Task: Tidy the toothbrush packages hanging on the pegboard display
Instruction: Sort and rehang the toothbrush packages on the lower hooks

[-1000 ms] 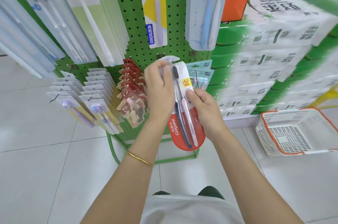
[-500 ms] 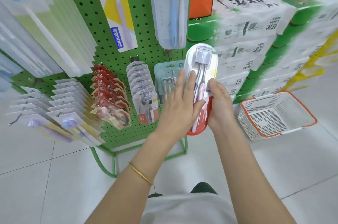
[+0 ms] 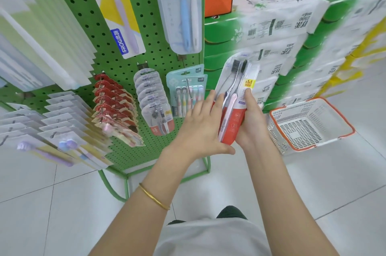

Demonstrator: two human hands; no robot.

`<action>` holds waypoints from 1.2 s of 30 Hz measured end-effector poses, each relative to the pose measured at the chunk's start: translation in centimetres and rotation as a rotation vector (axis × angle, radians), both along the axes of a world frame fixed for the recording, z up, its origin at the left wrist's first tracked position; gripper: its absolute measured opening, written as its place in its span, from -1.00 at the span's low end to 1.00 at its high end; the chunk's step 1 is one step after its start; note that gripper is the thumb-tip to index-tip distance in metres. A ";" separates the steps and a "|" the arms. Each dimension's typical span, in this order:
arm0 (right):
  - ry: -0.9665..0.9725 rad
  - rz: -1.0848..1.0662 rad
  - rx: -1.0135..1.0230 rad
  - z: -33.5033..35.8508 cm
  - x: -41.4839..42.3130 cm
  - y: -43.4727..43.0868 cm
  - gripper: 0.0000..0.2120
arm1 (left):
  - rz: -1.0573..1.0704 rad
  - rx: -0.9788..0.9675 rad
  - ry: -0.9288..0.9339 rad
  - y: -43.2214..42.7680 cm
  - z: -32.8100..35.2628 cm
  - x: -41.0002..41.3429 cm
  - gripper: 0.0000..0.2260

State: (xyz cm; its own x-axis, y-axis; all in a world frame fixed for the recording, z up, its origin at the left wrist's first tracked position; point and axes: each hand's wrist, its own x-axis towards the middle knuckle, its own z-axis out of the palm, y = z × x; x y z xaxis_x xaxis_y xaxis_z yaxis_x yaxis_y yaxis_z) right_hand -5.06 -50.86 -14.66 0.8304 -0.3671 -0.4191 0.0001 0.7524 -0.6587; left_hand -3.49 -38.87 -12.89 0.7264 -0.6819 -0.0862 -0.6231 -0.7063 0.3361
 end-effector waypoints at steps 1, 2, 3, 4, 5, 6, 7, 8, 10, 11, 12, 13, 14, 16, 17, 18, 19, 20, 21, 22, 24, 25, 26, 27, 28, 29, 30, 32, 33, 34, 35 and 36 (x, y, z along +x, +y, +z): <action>0.011 0.056 0.019 0.3 -0.1 0.1 -0.29 | 0.003 -0.016 0.029 0.0 -0.3 0.1 0.14; 0.007 0.111 0.041 0.2 -0.1 0.2 -0.39 | 0.002 -0.035 0.059 0.0 -0.5 0.2 0.12; -0.022 0.129 0.067 0.3 -0.1 0.2 -0.47 | -0.003 -0.056 0.094 0.0 -0.8 0.2 0.09; -0.061 0.117 0.078 0.2 -0.1 0.1 -0.51 | -0.005 -0.075 0.139 0.0 -1.0 0.2 0.06; -0.077 0.090 0.055 0.1 0.0 0.1 -0.54 | 0.001 -0.101 0.198 0.1 -1.0 0.2 0.03; -0.075 0.068 0.026 0.3 0.0 0.0 -0.57 | 0.017 -0.132 0.274 0.2 -1.1 0.2 -0.01; -0.050 0.046 -0.046 0.1 0.1 -0.1 -0.61 | 0.043 -0.172 0.354 0.4 -1.0 0.3 -0.04; -0.019 0.049 -0.133 0.1 0.1 0.0 -0.67 | 0.073 -0.220 0.431 0.6 -1.1 0.5 -0.08; 0.041 0.046 -0.283 -0.3 0.3 -0.1 -0.88 | 0.107 -0.378 0.564 1.1 -1.1 0.9 -0.26; 0.060 0.025 -0.329 -0.5 0.4 -0.1 -0.91 | 0.129 -0.471 0.625 1.4 -1.2 1.0 -0.39; 0.071 0.007 -0.367 -0.5 0.3 -0.1 -0.86 | 0.167 -0.543 0.681 1.7 -1.4 1.2 -0.51; 0.062 0.008 -0.400 -0.6 0.4 -0.1 -0.82 | 0.213 -0.584 0.728 2.0 -1.6 1.3 -0.59; 0.043 0.020 -0.435 -0.5 0.4 0.0 -0.84 | 0.252 -0.611 0.767 2.3 -1.8 1.4 -0.63; 0.005 0.064 -0.478 -0.4 0.2 0.0 -0.90 | 0.296 -0.659 0.829 2.6 -2.2 1.4 -0.71; -0.014 0.086 -0.478 -0.4 0.2 -0.1 -0.90 | 0.318 -0.688 0.844 2.6 -2.2 1.4 -0.75; -0.034 0.112 -0.477 -0.4 0.1 -0.3 -0.89 | 0.346 -0.721 0.847 2.6 -2.0 1.5 -0.77; -0.058 0.145 -0.478 -0.6 0.0 -0.4 -0.88 | 0.372 -0.752 0.839 2.6 -1.7 1.7 -0.78; -0.078 0.187 -0.485 -0.6 -0.1 -0.5 -0.88 | 0.387 -0.775 0.817 2.6 -1.4 1.9 -0.80; -0.092 0.227 -0.488 -0.6 -0.2 -0.5 -0.87 | 0.391 -0.794 0.789 2.6 -1.0 2.2 -0.81; -0.104 0.260 -0.488 -0.7 -0.2 -0.5 -0.87 | 0.395 -0.811 0.761 2.6 -0.6 2.5 -0.82; -0.123 0.318 -0.476 -0.8 -0.3 -0.6 -0.86 | 0.436 -0.863 0.720 2.7 0.4 3.2 -0.84; -0.131 0.358 -0.474 -0.8 -0.4 -0.6 -0.86 | 0.469 -0.898 0.701 2.7 0.9 3.5 -0.85; -0.138 0.407 -0.484 -0.8 -0.4 -0.7 -0.86 | 0.505 -0.937 0.681 2.8 1.4 3.9 -0.85; -0.146 0.461 -0.491 -0.8 -0.5 -0.7 -0.85 | 0.536 -0.974 0.659 2.9 1.8 4.2 -0.83; -0.149 0.504 -0.496 -0.8 -0.6 -0.6 -0.83 | 0.553 -1.005 0.630 3.1 2.3 4.5 -0.82; -0.151 0.533 -0.487 -0.8 -0.6 -0.4 -0.81 | 0.556 -1.026 0.601 3.2 2.5 4.7 -0.81; -0.155 0.552 -0.472 -0.9 -0.7 -0.3 -0.81 | 0.547 -1.033 0.582 3.4 2.7 4.8 -0.81; -0.169 0.581 -0.430 -1.0 -0.7 -0.1 -0.80 | 0.539 -1.023 0.580 3.9 2.8 4.9 -0.82; -0.173 0.598 -0.402 -1.1 -0.7 0.1 -0.77 | 0.538 -1.021 0.592 4.2 2.7 4.8 -0.82; -0.180 0.613 -0.365 -1.3 -0.7 0.3 -0.67 | 0.536 -1.026 0.613 4.5 2.6 4.8 -0.80; -0.186 0.638 -0.311 -1.6 -0.6 0.6 -0.51 | 0.536 -1.039 0.645 4.7 2.5 4.8 -0.79; -0.196 0.678 -0.249 -1.9 -0.6 1.0 -0.36 | 0.539 -1.054 0.684 4.9 2.4 4.7 -0.78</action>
State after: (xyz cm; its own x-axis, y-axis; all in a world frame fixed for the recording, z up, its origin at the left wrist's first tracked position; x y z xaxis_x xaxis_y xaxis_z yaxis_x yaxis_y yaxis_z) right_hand -5.66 -49.86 -16.52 0.9593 0.1872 -0.2114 -0.2756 0.4583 -0.8450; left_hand 1.20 -33.93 -10.44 0.9431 -0.2953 -0.1527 0.1517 -0.0265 0.9881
